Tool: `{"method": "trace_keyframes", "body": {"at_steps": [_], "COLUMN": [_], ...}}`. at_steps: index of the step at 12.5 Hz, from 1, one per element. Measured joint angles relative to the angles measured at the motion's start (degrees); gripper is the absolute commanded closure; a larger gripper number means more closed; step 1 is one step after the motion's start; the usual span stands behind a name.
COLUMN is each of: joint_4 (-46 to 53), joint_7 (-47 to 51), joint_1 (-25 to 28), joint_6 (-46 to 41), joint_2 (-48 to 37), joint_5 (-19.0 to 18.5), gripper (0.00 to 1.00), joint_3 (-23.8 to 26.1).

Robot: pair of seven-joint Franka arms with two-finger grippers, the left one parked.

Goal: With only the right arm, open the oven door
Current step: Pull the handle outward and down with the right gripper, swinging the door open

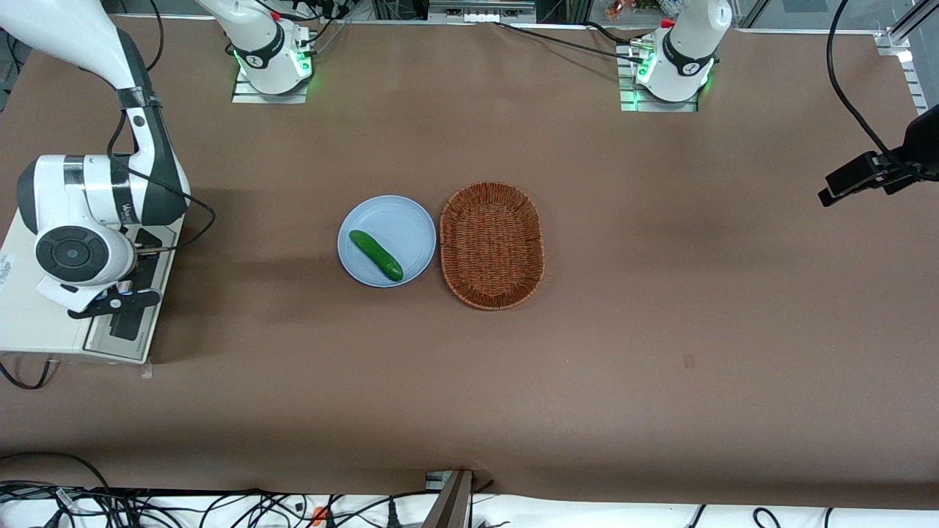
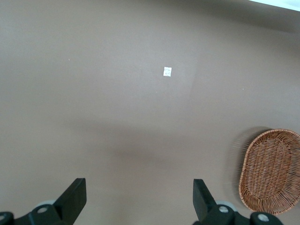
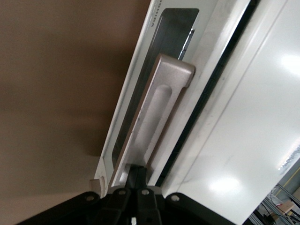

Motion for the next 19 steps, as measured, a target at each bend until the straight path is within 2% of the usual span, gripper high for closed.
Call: {"method": "trace_keyframes", "body": {"at_steps": [10, 19], "joint_4": [0.32, 0.27], "joint_7": [0.01, 1.62], "joint_1": [0.92, 2.43], "joint_6": [0.25, 6.91], "joint_2": [0.69, 6.57], "joint_5": [2.04, 8.89], "gripper": [1.0, 1.0], "joint_3": [0.58, 3.53]}}
